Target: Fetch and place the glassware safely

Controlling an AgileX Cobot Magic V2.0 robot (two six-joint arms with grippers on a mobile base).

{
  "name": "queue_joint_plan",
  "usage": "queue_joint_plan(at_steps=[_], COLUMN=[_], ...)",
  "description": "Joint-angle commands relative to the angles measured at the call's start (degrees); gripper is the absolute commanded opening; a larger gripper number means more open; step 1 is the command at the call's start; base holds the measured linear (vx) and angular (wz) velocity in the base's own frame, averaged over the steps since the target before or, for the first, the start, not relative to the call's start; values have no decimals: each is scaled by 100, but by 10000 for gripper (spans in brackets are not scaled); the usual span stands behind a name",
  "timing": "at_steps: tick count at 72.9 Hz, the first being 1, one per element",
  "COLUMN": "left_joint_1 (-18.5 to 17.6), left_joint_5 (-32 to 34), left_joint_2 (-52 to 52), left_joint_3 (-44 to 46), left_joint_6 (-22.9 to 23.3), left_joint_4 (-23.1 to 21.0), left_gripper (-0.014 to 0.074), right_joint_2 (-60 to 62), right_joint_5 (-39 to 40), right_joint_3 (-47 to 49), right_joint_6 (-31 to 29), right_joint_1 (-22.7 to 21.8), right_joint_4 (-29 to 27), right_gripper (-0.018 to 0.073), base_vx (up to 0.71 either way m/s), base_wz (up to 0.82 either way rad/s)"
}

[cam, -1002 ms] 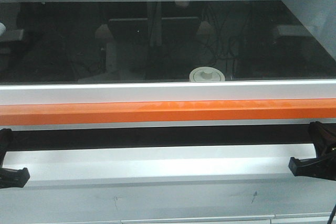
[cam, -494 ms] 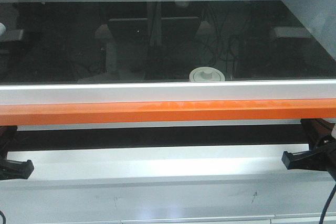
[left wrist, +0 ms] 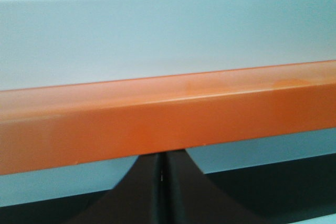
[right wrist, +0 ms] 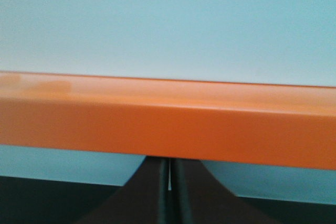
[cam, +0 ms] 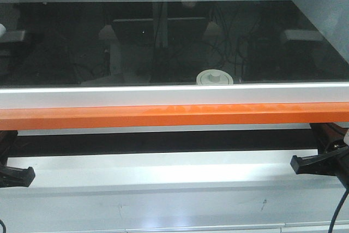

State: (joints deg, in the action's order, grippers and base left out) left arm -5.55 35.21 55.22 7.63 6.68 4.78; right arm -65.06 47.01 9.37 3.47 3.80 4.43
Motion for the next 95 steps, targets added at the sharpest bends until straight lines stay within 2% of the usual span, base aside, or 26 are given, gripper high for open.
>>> queue_joint_plan(at_steps=[1,40,74,95], left_joint_1=[3,3,3,3], left_joint_5=[1092,1542,1367,1262], left_joint_2=[-52,-69,-92,-599], left_joint_3=[175,180,701,827], left_joint_6=[7,13,7,-10], left_joint_4=[-42,-42,-37,-37], left_gripper=[-7,-7,-7,-7], right_joint_2=[15,15,15,15], right_joint_5=[920,1483,1525,1552], right_joint_3=[258,277,411,484], right_joint_6=[141,3,66,66], right_joint_1=[-5,-5,-5,-5], right_joint_4=[42,41,91,253], right_gripper=[-1,-1,-1,-1], base_vx=[0,0,0,0], base_wz=[0,0,0,0])
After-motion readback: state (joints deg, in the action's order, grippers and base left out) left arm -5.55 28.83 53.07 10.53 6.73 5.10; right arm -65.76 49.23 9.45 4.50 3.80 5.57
